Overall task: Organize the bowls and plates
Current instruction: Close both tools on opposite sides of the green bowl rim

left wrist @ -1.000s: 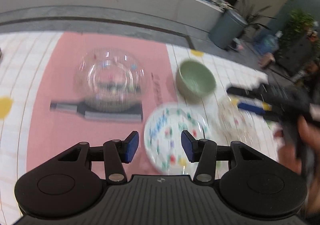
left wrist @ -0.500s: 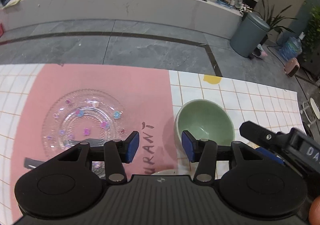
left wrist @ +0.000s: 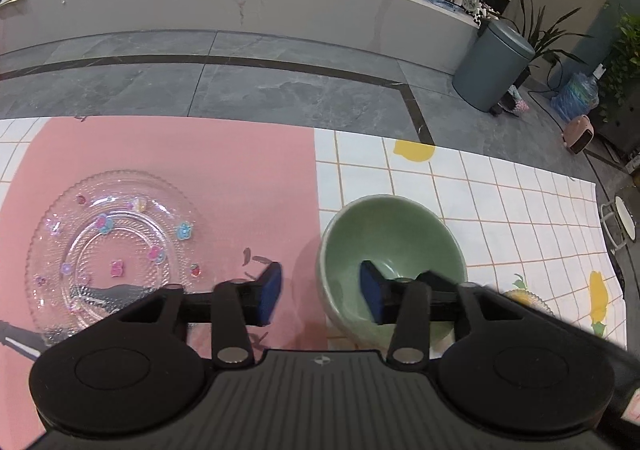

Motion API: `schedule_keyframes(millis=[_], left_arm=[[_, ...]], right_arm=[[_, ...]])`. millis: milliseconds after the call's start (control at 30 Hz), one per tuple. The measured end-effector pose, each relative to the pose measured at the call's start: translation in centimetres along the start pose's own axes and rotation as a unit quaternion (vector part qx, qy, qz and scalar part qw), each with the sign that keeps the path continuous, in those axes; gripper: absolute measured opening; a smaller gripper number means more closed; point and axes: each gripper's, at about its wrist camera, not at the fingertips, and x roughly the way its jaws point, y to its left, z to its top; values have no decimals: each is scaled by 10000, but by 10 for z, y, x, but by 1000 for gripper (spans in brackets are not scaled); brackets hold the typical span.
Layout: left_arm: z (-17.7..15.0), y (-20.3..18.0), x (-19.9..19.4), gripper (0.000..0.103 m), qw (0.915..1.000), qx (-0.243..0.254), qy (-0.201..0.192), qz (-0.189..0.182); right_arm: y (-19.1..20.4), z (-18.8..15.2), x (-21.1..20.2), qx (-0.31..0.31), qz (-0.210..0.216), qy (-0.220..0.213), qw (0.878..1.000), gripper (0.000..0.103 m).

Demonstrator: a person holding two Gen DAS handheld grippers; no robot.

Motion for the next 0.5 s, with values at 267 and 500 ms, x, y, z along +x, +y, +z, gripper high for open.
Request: schedule_keyframes(millis=[267, 500], left_arm=[[1, 3, 12, 29, 10000, -24, 43, 14], [-2, -2, 19, 11, 9999, 120, 60, -18]], right_arm=[[0, -7, 12, 68, 91, 31, 9999, 23], [4, -11, 12, -35, -9, -75, 10000, 16]])
